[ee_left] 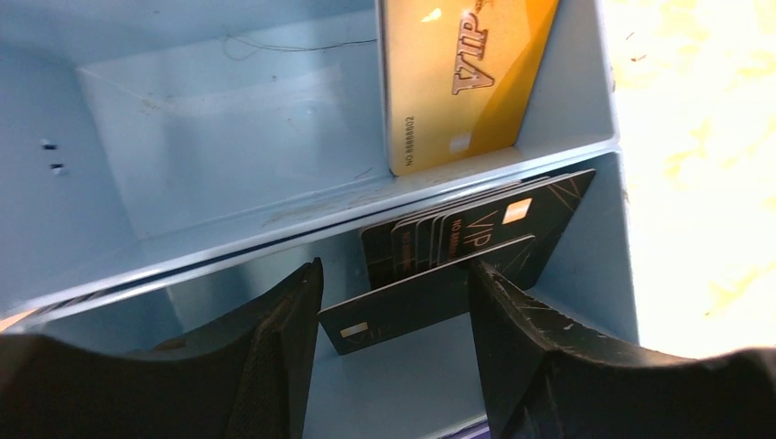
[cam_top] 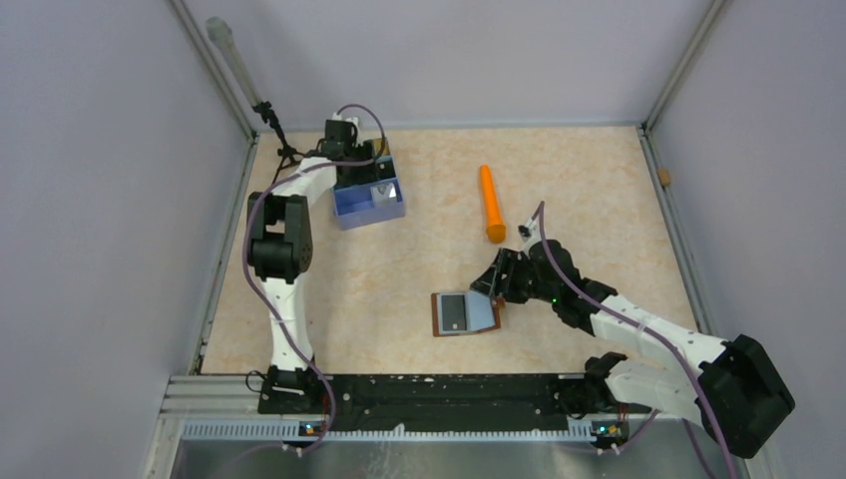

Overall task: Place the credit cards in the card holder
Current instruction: Pick up the credit card from the storage box.

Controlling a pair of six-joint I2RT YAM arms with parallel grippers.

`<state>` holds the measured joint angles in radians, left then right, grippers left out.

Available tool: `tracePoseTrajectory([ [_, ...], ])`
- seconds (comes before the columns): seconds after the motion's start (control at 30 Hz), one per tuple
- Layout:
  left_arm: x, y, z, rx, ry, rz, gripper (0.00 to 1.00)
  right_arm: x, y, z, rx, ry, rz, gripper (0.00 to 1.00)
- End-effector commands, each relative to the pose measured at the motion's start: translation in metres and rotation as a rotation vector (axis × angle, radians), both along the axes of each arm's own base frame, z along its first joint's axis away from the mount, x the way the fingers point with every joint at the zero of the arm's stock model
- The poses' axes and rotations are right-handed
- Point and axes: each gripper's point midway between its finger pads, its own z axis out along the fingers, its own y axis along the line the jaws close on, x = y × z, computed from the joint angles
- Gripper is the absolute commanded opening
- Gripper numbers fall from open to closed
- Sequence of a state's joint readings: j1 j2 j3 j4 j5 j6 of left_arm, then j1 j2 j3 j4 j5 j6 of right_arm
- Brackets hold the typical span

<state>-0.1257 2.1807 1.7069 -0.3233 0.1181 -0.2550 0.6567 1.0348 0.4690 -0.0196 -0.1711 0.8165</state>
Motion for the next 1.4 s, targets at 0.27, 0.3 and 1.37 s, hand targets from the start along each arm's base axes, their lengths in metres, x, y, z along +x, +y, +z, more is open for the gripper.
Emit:
tracePoseTrajectory([
  [0.27,0.008,0.018,0.048,0.013,-0.121,0.035,0.60,0.005,0.003,0.011,0.048,-0.028,-0.005,0.57],
  [0.3,0.006,0.011,0.048,-0.011,-0.124,0.003,0.62,0.005,0.003,0.010,0.047,-0.027,-0.005,0.57],
  [1.37,0.017,0.036,0.036,0.079,-0.137,0.093,0.49,0.003,0.001,0.012,0.051,-0.030,-0.009,0.56],
])
